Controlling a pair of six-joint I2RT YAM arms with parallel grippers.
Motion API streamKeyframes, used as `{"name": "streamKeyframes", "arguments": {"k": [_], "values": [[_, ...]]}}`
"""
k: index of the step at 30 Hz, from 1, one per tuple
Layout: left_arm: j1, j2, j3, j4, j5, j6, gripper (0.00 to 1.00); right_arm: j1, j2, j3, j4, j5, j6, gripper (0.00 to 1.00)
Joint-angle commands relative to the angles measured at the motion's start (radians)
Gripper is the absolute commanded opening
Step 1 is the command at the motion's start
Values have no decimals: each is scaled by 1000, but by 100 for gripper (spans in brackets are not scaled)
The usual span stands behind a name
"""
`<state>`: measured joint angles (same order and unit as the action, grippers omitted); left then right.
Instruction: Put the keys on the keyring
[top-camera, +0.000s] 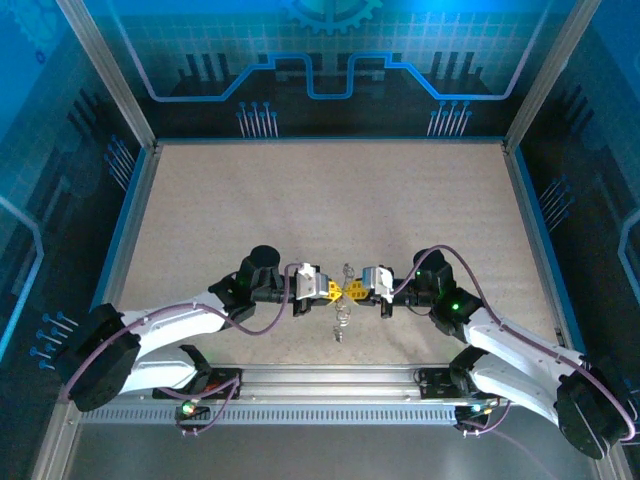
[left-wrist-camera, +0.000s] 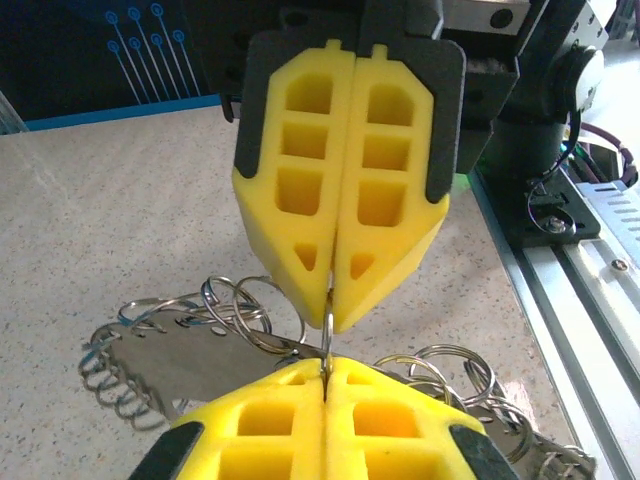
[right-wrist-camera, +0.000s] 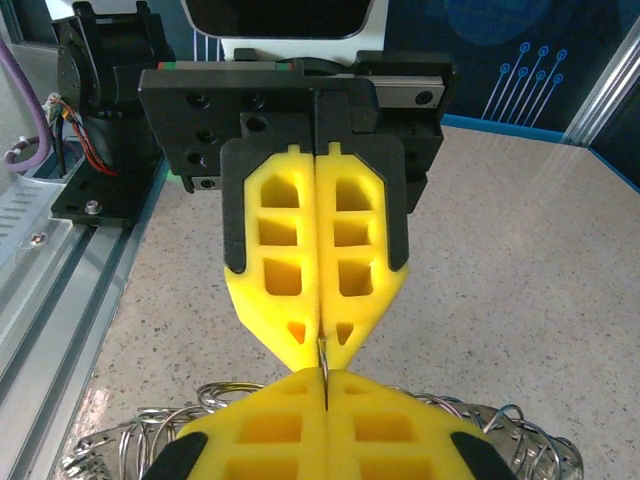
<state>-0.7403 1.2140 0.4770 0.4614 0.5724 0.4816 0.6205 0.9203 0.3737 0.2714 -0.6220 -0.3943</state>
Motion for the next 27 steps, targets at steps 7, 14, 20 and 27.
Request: {"name": "streamKeyframes", "arguments": {"k": [7,14,20,27], "values": [[0,-78,207,-458,-93,221,0,24,11,100,-247,133,-58,9],[-44,-41,395,-812,-218,377,0,56,20,157,-317,183,-76,21],[-49,-35,426,-833,-217,401,0,58,13,140,-274,146,-71,18],[-66,-11,463,-878,-222,437,0,58,-33,80,-167,74,-66,20]]}}
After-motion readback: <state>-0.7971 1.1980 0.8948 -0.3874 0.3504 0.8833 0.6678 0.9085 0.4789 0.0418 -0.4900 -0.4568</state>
